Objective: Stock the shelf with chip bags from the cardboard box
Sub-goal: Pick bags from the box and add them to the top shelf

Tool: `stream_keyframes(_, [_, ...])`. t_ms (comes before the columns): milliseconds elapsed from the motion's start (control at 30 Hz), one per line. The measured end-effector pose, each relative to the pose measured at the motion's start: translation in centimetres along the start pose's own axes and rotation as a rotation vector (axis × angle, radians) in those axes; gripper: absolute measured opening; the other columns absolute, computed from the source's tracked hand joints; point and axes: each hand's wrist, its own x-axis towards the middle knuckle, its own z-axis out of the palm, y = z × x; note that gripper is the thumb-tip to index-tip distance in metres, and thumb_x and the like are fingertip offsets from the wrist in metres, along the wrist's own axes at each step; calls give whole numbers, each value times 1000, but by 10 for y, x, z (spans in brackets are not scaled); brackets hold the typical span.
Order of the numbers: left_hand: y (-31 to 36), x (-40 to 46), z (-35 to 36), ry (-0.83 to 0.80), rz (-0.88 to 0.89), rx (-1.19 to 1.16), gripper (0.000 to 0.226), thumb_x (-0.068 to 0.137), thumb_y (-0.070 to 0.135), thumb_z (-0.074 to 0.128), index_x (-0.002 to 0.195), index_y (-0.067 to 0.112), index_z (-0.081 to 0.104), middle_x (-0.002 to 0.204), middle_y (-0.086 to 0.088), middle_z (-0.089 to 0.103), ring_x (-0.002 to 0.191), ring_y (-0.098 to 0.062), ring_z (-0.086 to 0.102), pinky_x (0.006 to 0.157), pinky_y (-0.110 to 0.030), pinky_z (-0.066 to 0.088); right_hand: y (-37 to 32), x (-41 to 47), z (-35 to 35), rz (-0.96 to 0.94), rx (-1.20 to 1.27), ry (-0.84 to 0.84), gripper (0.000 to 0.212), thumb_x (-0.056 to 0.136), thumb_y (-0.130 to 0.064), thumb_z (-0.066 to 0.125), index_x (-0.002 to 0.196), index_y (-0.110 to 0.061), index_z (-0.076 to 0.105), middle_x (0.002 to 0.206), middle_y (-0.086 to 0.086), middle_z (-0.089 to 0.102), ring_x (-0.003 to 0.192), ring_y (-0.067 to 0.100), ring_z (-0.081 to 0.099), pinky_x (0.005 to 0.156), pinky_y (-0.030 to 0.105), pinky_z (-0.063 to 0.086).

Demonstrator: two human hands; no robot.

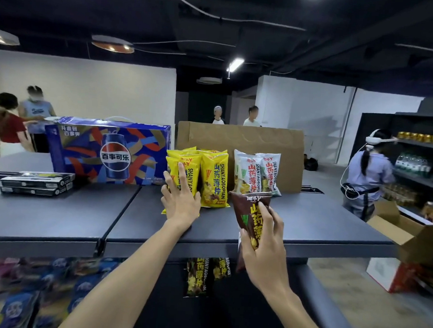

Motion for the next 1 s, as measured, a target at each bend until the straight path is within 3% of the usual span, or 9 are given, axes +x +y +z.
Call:
stream_keyframes(133, [-4,-7,-6,-35,13,-19,102,88,40,59,149,34,-22,156,-20,-13,140,-47,13,108,-60,28,-3,-16,-1,-13,30,-9,62,95,-33,58,143,-45,22,146,-14,20,127,10,41,76,12,51])
stream_keyframes(267, [-5,-15,-16,-20,59,15,95,87,40,60,151,37,-10,157,-17,-8,142,-43,10,111,-62,18,-4,-30,0,-15,44,-36,62,94,-36,57,143,-47,21,147,-15,18,128,10,41,75,10,51])
stream_keyframes(400, [-4,-25,-32,-6,139,79,77,84,35,62,148,29,19,150,-16,13,134,-38,23,104,-54,31,-7,-37,3,-11,36,-45,61,95,-35,57,143,-45,21,148,-13,18,126,13,43,78,19,56])
stream_keyframes(567, [-1,-48,-48,59,247,46,52,81,29,63,128,13,47,130,-13,41,117,-33,40,93,-43,43,-7,-49,1,-5,23,-60,61,95,-32,58,145,-40,23,149,-10,18,127,15,43,82,30,59])
stream_keyframes(733, [1,-82,-52,67,379,-92,40,82,23,63,117,10,51,110,-9,53,103,-27,46,86,-37,46,-3,-67,-2,25,-3,-74,63,94,-30,61,146,-36,26,150,-8,19,128,17,41,85,31,58])
stream_keyframes(1000, [5,-135,-62,50,436,-110,31,83,18,61,113,11,55,101,-1,55,97,-18,47,81,-28,44,16,-106,-26,18,18,-139,64,94,-29,62,147,-34,26,149,-8,19,126,16,44,90,27,54])
